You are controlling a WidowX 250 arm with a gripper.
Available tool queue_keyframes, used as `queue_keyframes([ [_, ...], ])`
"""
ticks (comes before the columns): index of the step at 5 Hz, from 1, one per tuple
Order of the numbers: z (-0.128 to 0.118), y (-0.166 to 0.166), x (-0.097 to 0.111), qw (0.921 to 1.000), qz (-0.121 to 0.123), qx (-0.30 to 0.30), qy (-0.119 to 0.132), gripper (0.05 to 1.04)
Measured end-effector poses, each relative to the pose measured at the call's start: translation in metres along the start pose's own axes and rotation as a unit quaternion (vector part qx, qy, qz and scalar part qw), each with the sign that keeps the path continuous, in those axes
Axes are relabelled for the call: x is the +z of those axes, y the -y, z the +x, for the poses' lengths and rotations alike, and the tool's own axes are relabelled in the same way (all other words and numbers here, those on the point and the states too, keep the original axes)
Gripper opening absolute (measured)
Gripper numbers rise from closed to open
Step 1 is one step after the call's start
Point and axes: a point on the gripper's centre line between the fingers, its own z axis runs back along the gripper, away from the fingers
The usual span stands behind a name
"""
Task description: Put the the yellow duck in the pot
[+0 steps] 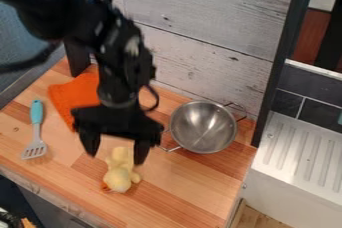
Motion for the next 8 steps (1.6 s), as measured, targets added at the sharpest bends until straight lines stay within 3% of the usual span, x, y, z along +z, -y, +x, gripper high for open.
queue_keyframes([
  [1,-0.002,0.004,-0.022,0.9997,-0.006,-0.016,-0.017,1.001],
  [3,-0.006,0.006,-0.045,0.9990,0.022,-0.022,-0.032,0.949],
  [5,-0.006,0.006,-0.046,0.9990,0.024,-0.023,-0.029,0.414],
  [6,-0.010,0.005,-0.043,0.9990,0.021,-0.028,-0.027,0.331],
  [8,-0.013,0.001,-0.012,0.9994,0.023,-0.023,0.006,0.326],
])
